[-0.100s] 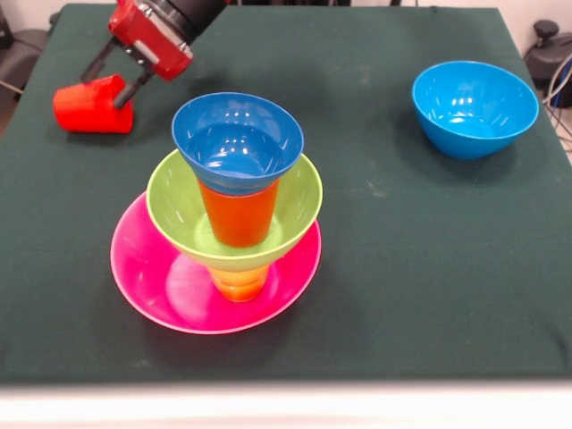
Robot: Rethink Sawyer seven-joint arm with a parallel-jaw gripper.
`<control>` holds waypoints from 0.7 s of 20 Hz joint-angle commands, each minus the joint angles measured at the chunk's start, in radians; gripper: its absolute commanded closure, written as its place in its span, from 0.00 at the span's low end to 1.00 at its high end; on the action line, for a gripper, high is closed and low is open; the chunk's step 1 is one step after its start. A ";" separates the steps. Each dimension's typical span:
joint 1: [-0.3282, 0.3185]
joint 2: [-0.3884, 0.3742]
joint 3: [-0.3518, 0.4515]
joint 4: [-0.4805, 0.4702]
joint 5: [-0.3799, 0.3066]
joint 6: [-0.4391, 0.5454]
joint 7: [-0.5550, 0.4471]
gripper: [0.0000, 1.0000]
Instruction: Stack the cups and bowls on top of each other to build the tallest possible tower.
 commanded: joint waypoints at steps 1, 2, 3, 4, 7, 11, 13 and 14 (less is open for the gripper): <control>-0.049 0.066 0.041 -0.170 0.098 -0.147 -0.176 1.00; -0.054 0.071 0.038 -0.164 0.120 -0.170 -0.177 1.00; -0.057 0.073 0.033 -0.169 0.110 -0.162 -0.178 1.00; -0.060 0.073 0.031 -0.171 0.108 -0.164 -0.175 1.00; -0.060 0.082 0.023 -0.167 0.110 -0.161 -0.166 1.00; -0.052 0.081 0.021 -0.172 0.089 -0.133 -0.151 1.00; -0.049 0.080 0.020 -0.177 0.070 -0.113 -0.146 1.00; -0.047 0.084 0.016 -0.174 0.079 -0.118 -0.150 1.00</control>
